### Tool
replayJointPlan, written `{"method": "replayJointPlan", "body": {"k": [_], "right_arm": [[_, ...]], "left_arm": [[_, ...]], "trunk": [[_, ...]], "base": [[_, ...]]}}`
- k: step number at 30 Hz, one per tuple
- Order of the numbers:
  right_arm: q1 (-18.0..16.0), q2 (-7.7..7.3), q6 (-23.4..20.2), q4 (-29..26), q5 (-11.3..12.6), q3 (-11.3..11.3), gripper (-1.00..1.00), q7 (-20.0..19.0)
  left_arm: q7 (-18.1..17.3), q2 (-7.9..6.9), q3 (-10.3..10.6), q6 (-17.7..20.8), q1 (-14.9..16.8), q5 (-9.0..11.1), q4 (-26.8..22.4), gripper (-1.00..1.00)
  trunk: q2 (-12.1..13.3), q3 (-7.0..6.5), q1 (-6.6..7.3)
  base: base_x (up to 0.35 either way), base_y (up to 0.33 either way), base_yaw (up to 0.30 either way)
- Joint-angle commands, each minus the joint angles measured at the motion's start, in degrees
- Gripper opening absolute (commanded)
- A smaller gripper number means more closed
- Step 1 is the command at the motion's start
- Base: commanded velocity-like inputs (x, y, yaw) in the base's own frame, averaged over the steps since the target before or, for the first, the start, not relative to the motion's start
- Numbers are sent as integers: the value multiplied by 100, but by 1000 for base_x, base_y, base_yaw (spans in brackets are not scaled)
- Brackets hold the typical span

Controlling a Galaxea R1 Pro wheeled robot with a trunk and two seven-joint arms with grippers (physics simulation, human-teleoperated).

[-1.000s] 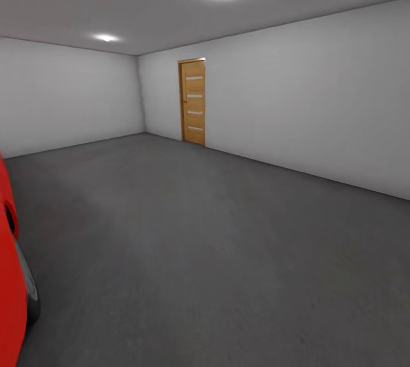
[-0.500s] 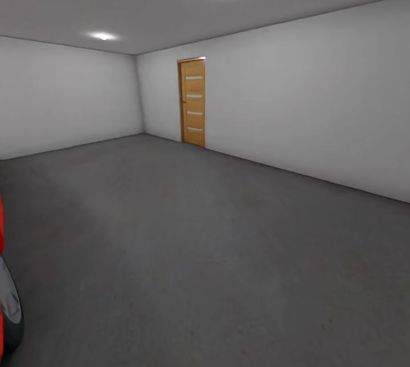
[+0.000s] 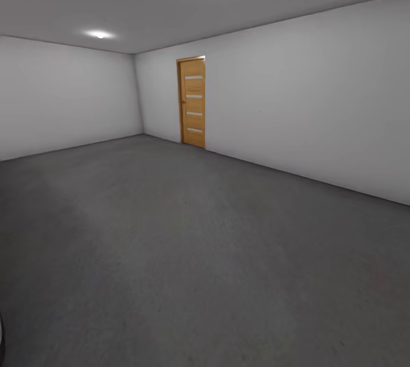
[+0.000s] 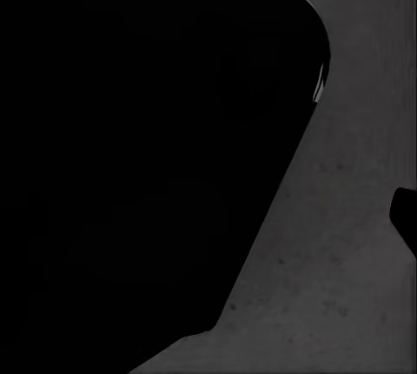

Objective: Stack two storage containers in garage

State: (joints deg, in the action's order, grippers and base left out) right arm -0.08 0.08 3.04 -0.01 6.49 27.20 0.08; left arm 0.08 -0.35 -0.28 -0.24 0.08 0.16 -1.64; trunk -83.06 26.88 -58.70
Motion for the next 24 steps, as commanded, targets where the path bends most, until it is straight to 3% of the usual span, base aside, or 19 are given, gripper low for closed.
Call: {"method": "replayJointPlan", "body": {"k": [1,24], "right_arm": [[-1,0,16,1,61,48,100,1],[-1,0,20,1,55,48,100,1]], "left_arm": [[1,0,-2,-3,1,2,-3,100],[0,0,-2,-3,1,2,-3,100]], "trunk": [[-2,5,-3],[-2,5,-3]], "base": [[316,0,0],[317,0,0]]}}
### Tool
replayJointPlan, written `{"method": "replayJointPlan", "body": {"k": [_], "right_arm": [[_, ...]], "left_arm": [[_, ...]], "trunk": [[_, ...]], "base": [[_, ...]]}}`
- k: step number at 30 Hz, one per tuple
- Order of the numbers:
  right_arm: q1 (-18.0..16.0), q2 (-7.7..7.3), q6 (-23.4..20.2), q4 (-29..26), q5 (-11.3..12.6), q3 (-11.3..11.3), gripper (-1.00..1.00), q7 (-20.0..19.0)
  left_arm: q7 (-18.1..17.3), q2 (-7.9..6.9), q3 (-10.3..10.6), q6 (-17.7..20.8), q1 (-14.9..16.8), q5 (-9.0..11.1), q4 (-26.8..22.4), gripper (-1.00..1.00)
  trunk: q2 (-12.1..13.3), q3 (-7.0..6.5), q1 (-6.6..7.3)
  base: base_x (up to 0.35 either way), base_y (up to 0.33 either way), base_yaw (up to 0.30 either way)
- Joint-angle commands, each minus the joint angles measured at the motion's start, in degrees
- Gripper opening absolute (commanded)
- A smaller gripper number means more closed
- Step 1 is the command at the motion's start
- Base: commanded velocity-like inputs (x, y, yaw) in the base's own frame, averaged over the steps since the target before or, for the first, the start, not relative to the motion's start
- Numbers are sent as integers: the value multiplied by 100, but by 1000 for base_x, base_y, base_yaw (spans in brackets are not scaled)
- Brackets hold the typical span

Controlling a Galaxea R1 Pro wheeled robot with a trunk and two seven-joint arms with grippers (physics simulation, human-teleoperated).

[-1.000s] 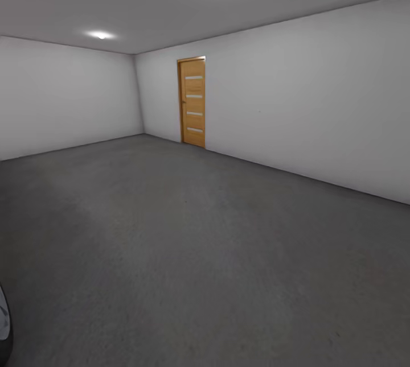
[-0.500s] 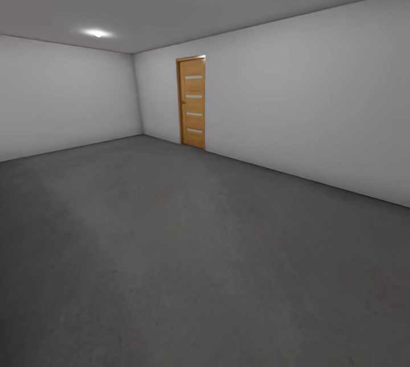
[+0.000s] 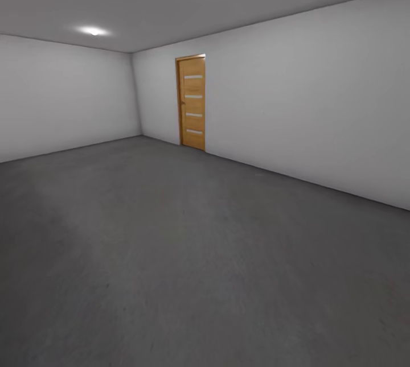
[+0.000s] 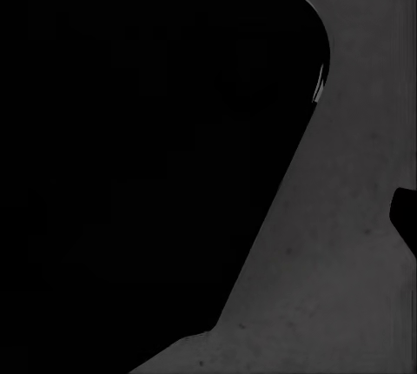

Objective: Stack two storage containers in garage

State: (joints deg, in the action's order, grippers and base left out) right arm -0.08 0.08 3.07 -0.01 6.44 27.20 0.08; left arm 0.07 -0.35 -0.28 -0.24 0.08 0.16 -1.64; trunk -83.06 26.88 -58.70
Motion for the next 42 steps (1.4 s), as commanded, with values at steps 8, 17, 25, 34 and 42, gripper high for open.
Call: {"method": "replayJointPlan", "body": {"k": [8,17,25,34,42], "right_arm": [[-1,6,8,1,65,48,100,1],[-1,0,10,1,60,48,100,-15],[-1,0,11,1,59,48,100,-5],[-1,0,11,1,62,48,100,-4],[-1,0,15,1,66,48,100,1]], "left_arm": [[1,0,-3,-3,1,2,-3,100],[-3,0,-1,-3,1,2,-3,100],[2,0,-3,-3,1,4,-3,100],[2,0,-7,3,1,10,-3,100],[2,0,-7,4,1,9,-3,100]], "trunk": [[-2,5,-3],[-2,38,-3],[-2,106,-3],[-2,184,-3],[-2,211,-3]], "base": [[317,0,0],[317,0,23],[318,0,59],[319,0,13],[319,0,0]]}}
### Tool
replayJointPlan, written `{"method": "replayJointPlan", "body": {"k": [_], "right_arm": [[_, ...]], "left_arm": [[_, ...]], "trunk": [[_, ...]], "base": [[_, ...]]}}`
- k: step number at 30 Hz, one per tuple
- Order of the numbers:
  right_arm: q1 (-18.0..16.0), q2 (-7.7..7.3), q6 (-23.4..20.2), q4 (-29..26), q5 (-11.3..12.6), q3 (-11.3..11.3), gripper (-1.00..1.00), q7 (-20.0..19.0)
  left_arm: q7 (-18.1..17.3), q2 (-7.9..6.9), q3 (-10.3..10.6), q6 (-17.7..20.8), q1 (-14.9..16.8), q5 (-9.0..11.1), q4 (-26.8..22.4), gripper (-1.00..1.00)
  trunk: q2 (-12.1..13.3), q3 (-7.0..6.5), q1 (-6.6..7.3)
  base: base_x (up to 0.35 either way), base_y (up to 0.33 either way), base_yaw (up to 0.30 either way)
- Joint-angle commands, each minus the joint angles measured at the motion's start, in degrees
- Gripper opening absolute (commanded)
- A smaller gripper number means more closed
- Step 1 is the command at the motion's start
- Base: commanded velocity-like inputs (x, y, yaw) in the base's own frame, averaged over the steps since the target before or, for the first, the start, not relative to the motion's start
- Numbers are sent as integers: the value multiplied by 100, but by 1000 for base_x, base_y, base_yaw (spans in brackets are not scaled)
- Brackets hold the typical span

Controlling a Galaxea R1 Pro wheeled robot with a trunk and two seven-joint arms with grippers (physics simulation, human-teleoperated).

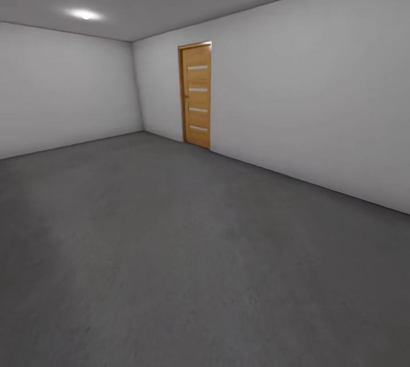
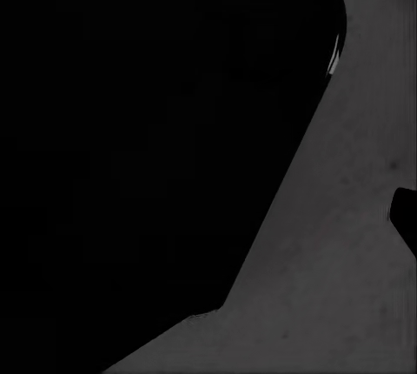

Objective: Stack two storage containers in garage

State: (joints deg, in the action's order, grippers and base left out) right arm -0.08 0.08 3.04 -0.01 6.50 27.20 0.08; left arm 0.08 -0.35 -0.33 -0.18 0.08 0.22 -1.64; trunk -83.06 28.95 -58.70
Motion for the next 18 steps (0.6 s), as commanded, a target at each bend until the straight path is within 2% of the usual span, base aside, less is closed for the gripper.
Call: {"method": "replayJointPlan", "body": {"k": [1,5,14,18], "right_arm": [[-1,0,19,1,61,48,100,1],[-1,0,20,1,62,48,100,1],[-1,0,21,1,62,48,100,1],[-1,0,20,1,62,48,100,1]], "left_arm": [[1,0,-1,-2,1,1,-3,100],[1,0,-2,-2,1,3,-3,100],[1,0,-2,-3,1,4,-3,100],[1,0,-1,-4,1,3,-3,100]], "trunk": [[-2,5,-3],[-2,5,-3],[-2,5,-3],[-2,5,-3]], "base": [[319,0,33],[319,0,169],[319,0,259],[319,0,103]]}}
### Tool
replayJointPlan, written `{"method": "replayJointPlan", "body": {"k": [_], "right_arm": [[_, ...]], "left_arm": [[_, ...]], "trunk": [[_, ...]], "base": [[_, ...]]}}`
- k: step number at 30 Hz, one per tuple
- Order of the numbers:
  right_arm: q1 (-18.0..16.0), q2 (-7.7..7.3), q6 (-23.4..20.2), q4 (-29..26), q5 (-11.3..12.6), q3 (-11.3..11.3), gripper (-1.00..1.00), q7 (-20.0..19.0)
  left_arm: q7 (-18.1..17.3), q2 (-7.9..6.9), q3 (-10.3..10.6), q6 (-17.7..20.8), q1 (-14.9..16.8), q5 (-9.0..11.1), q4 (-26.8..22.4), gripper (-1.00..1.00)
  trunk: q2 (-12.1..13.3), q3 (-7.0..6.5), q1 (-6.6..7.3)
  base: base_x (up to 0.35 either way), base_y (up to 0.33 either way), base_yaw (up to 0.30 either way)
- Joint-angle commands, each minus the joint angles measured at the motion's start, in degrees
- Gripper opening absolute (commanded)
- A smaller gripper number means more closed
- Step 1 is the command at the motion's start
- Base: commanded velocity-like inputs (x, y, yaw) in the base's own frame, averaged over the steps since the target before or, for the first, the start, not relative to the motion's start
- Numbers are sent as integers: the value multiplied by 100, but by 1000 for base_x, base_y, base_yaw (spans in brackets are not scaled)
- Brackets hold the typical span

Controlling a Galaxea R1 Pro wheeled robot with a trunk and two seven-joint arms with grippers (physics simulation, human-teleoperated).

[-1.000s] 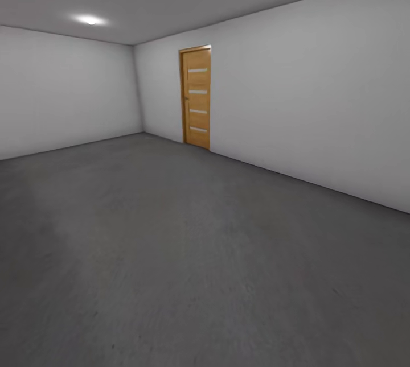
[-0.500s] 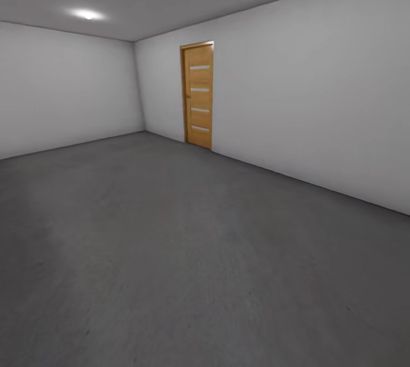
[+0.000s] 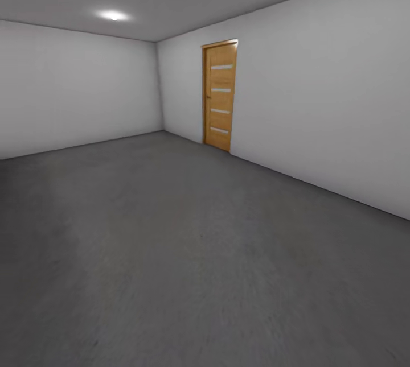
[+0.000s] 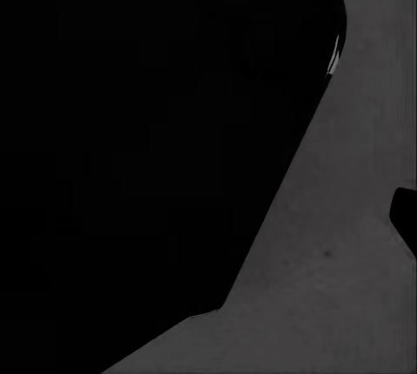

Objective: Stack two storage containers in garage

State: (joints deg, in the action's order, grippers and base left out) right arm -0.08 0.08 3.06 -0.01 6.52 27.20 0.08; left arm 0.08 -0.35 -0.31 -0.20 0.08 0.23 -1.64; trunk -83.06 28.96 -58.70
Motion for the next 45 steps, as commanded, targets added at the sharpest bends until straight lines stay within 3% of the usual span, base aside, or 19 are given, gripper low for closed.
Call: {"method": "replayJointPlan", "body": {"k": [1,45], "right_arm": [[-1,0,18,1,60,48,100,1],[-1,0,17,1,60,48,100,1]], "left_arm": [[1,0,-3,0,1,3,-3,100],[1,-2,-4,19,1,12,-3,100]], "trunk": [[-2,4,-3],[-2,4,-3]], "base": [[319,0,30],[319,0,1]]}}
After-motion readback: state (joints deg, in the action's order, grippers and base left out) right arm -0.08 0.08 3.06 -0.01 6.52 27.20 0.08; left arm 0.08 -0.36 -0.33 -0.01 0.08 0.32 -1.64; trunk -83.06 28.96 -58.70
